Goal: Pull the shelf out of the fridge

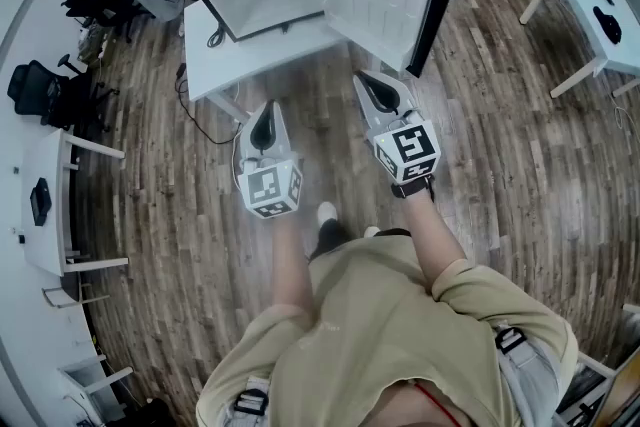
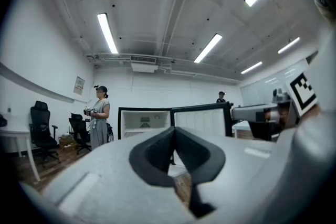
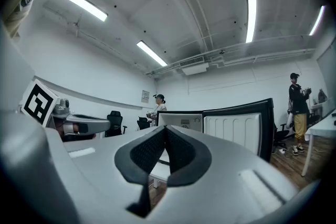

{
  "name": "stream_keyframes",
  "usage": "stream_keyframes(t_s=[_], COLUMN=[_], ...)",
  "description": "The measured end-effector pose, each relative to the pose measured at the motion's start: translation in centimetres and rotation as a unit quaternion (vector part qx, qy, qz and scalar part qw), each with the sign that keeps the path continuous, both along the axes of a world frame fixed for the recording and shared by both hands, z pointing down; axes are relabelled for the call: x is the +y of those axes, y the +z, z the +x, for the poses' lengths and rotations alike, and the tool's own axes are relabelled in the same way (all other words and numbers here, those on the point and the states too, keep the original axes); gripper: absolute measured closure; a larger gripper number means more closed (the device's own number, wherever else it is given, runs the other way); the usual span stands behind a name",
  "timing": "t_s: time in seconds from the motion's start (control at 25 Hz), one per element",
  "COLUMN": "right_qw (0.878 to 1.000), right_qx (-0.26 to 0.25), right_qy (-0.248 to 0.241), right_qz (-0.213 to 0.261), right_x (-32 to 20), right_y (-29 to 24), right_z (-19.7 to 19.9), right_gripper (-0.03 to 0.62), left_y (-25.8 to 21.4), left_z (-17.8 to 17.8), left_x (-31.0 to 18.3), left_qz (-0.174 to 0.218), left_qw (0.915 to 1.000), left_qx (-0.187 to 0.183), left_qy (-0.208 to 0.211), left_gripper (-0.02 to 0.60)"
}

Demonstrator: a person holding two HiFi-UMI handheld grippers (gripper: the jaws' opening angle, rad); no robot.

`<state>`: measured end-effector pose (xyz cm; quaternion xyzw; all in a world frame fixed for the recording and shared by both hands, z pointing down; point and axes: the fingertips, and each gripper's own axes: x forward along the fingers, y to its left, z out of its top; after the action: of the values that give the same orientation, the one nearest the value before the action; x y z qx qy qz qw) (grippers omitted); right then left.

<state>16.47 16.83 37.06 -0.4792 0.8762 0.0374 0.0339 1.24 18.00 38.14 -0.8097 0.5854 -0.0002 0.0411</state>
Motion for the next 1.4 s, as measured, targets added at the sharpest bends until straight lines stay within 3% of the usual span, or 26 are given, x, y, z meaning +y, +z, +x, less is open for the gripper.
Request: stream_keyframes(t_s=[0.24,0.52,0.64,0.84,1.16,1.4], right_qw=[0.999,1.000,0.999,0.997,0.995,0.994], right_qx=[-0.005,-0.008,-0.030,-0.059,-0.070,-0.075], right_qy=[0.033,0.030,0.032,0.043,0.050,0.045], right_qz=[-0.004,-0.004,-0.013,-0.025,-0.046,-0.058], right_x=[-2.7,-5.4,-6.9,-9.2,-12.5,-14.3], right_y=[0.4,-0.2,0.1,0.2,1.0,1.6], right_z=[1.0,-2.1,-2.7,-3.8,-8.6,-13.0], right_gripper=[0.588,0.588,0.588,0.588,0.588,0.588], left_y=[0.3,0.4,0.2,-0.2,0.1,0.1], left_z=[-2.6,-5.1,-6.0,-7.7,-12.0,-16.6], left_x=[-2.1,-5.8,-7.3,-9.2,-11.7,-12.6], left_qz=[-0.002,-0.005,0.008,0.017,0.017,0.021], left_qw=[1.0000,0.9999,0.9995,0.9996,0.9998,0.9996], left_qx=[-0.001,-0.007,-0.024,-0.021,-0.013,-0.007], left_qy=[-0.004,-0.012,-0.019,-0.011,0.006,-0.015], left_gripper=[0.580,0.580,0.580,0.578,0.579,0.578])
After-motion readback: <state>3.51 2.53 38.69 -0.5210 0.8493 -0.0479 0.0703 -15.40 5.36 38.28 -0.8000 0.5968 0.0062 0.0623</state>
